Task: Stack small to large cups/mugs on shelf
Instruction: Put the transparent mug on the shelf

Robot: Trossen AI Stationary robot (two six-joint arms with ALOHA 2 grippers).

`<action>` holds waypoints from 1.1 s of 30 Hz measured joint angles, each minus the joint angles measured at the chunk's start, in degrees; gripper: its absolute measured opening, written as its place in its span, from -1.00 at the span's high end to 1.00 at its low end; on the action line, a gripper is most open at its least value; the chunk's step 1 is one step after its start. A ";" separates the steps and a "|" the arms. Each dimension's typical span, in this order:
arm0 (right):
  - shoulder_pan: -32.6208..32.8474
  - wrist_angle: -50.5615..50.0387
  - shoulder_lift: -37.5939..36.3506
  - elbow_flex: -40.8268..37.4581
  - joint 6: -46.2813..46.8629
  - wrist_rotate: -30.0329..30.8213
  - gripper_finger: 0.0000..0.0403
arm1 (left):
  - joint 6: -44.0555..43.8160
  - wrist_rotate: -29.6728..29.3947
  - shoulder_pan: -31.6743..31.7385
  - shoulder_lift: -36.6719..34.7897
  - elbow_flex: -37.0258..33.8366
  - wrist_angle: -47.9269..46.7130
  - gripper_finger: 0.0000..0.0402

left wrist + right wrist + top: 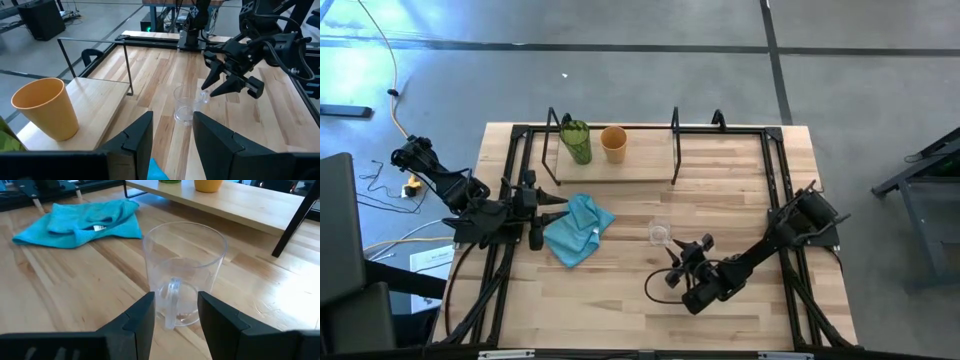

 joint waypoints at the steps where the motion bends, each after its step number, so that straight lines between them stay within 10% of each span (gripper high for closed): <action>1: -0.21 -0.02 0.00 0.00 0.00 -0.10 0.30 | 0.00 0.00 0.01 0.00 0.00 0.00 0.36; 14: -1.05 1.04 -0.02 0.00 0.00 -0.56 0.33 | 0.22 0.00 0.02 0.00 0.00 0.00 0.36; 33: -1.08 6.01 -0.04 0.00 -6.93 -0.93 0.97 | 0.22 0.00 0.01 0.00 0.00 -0.04 0.36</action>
